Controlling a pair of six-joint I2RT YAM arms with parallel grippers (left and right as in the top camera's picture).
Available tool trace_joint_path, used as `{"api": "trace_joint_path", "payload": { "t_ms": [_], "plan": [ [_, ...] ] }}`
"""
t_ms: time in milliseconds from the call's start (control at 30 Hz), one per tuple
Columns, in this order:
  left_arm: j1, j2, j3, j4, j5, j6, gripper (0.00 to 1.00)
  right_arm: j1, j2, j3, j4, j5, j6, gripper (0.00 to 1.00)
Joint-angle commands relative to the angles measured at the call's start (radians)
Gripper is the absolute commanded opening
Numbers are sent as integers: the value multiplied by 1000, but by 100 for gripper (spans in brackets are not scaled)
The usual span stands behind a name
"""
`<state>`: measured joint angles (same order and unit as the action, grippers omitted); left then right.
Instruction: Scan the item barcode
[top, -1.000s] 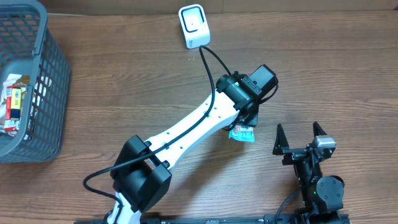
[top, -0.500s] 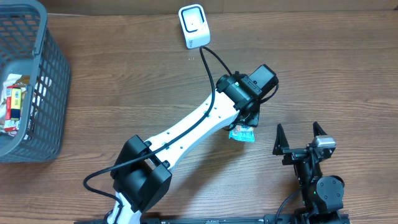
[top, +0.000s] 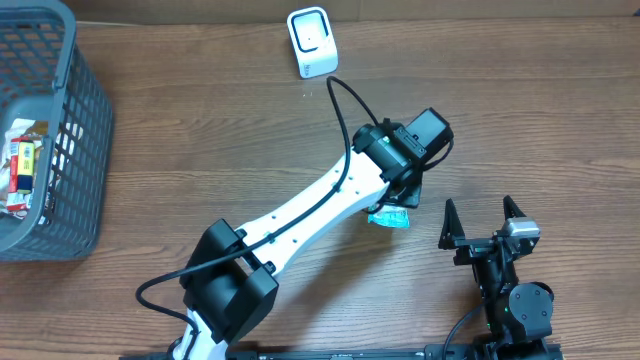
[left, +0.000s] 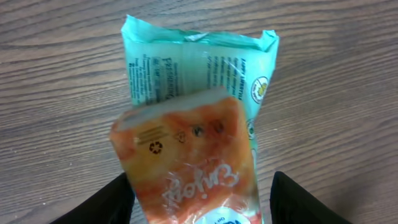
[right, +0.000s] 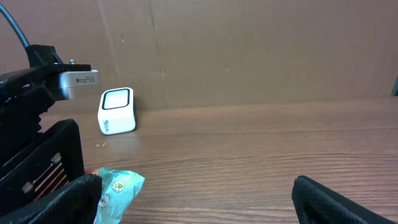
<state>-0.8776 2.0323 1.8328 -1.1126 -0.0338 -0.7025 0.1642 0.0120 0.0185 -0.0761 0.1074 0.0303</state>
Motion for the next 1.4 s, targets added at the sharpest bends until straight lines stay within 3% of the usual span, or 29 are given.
{"api": "trace_joint_path", "payload": {
  "t_ms": [0,367,800,867,933,1000,1367],
  "plan": [
    [-6,23,-14,1,-7,8,59,-3,-9,-11,3,-5,-2,100],
    [27,21,16,-29,18,11,70,-3,-9,-11,3,-5,-2,100],
    [55,20,113,-67,123,27,58,-3,-9,-11,3,-5,-2,100],
    [67,20,148,-85,153,27,46,-3,-9,-11,3,-5,-2,100],
    [75,20,170,-101,168,28,17,-3,-9,-11,3,-5,-2,100],
    [80,20,180,-116,188,31,4,-3,-9,-11,3,-5,-2,100],
    [82,20,180,-147,212,53,4,-3,-9,-11,3,-5,-2,100]
  ]
}}
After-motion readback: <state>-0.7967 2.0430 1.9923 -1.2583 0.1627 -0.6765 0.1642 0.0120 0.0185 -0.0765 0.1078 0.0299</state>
